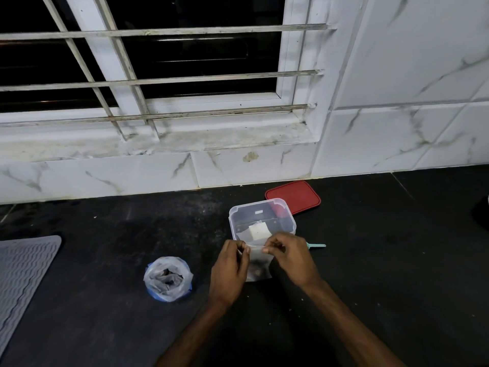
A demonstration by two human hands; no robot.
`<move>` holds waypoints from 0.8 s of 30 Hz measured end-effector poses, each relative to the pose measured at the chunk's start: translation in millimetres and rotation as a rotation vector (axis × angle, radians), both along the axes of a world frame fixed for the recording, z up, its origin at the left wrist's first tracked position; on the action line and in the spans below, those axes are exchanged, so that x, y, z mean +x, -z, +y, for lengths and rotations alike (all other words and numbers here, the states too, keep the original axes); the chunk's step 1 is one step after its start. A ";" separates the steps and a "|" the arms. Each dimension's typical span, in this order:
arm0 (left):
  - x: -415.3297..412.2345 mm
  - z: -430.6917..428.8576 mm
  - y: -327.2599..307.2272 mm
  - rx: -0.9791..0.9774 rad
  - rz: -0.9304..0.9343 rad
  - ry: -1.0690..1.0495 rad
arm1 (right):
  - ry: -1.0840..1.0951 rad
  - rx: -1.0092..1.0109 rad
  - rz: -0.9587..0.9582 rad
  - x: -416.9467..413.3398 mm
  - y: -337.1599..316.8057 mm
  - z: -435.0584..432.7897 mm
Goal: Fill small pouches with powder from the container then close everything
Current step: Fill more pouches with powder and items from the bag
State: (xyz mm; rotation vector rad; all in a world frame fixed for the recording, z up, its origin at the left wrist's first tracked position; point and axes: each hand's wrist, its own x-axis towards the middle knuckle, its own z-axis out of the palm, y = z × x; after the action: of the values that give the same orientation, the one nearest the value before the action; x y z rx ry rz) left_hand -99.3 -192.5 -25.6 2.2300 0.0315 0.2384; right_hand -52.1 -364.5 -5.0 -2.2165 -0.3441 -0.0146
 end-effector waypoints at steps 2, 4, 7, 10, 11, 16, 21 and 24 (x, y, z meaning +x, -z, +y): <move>-3.1 2.1 1.8 0.039 -0.005 0.025 | 0.010 -0.048 0.005 -0.9 -0.1 -1.3; -6.4 3.4 5.6 0.043 -0.005 0.024 | 0.019 -0.098 0.005 -3.8 2.2 1.9; -7.8 5.3 10.4 0.049 0.009 0.006 | 0.042 -0.103 0.031 -7.0 5.0 7.3; -10.1 9.2 14.0 0.062 0.030 0.032 | 0.011 -0.037 0.149 -6.7 8.1 4.7; -11.6 11.3 16.4 0.060 0.043 0.034 | -0.011 -0.021 0.187 -6.0 10.1 3.2; -14.0 14.4 27.4 0.093 0.110 0.040 | 0.037 -0.190 0.220 -6.0 25.5 -4.4; -12.4 8.3 31.3 0.178 0.192 0.060 | 0.067 -0.331 0.177 -10.5 32.9 1.2; -8.8 11.6 36.2 0.137 0.251 0.042 | 0.032 -0.311 0.198 -8.9 31.4 1.5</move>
State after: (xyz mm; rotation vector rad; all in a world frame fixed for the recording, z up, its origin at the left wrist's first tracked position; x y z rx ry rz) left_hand -108.0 -180.9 -61.8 2.3823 0.1063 -0.0657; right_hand -61.0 -362.9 -36.4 -2.5048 -0.2117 0.2550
